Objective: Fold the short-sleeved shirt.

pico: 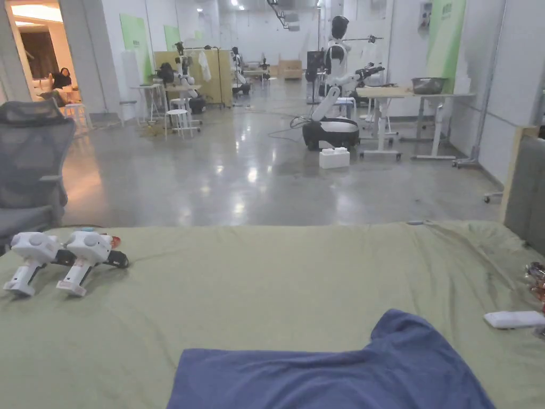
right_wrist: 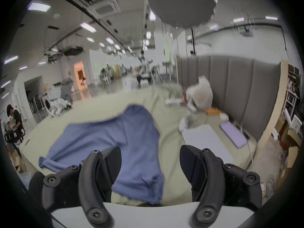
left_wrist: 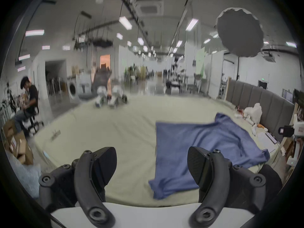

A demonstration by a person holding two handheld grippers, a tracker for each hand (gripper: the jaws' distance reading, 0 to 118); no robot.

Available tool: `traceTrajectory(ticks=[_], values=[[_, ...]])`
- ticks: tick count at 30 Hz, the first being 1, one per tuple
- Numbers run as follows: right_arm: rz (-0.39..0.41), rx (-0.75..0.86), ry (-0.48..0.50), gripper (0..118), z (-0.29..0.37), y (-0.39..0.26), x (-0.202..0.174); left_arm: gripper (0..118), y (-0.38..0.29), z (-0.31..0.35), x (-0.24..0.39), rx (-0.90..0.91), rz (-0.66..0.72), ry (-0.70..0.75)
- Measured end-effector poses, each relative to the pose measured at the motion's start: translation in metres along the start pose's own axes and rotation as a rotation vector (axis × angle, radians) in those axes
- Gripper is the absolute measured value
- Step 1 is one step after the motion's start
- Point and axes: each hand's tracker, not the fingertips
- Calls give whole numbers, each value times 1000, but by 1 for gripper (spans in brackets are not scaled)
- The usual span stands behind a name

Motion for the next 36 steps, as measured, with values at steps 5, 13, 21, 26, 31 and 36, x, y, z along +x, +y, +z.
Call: traceTrajectory(ticks=[5,13,21,26,31,36], values=[[63,161,31,77,33,40,-39,91,50,47,42,198,-106,50],[157,235,100,23,49,61,-80,31,79,69,69,307,-85,13],[160,247,141,0,52,63,-94,0,79,67,73,296,-77,-50],[147,243,152,0,50,66,-94,0,80,64,69,274,-63,-73],[95,189,172,0,41,57,-87,0,64,32,44,138,-12,-109],[43,92,168,0,31,36,-77,46,5,-39,2,-147,43,-122]])
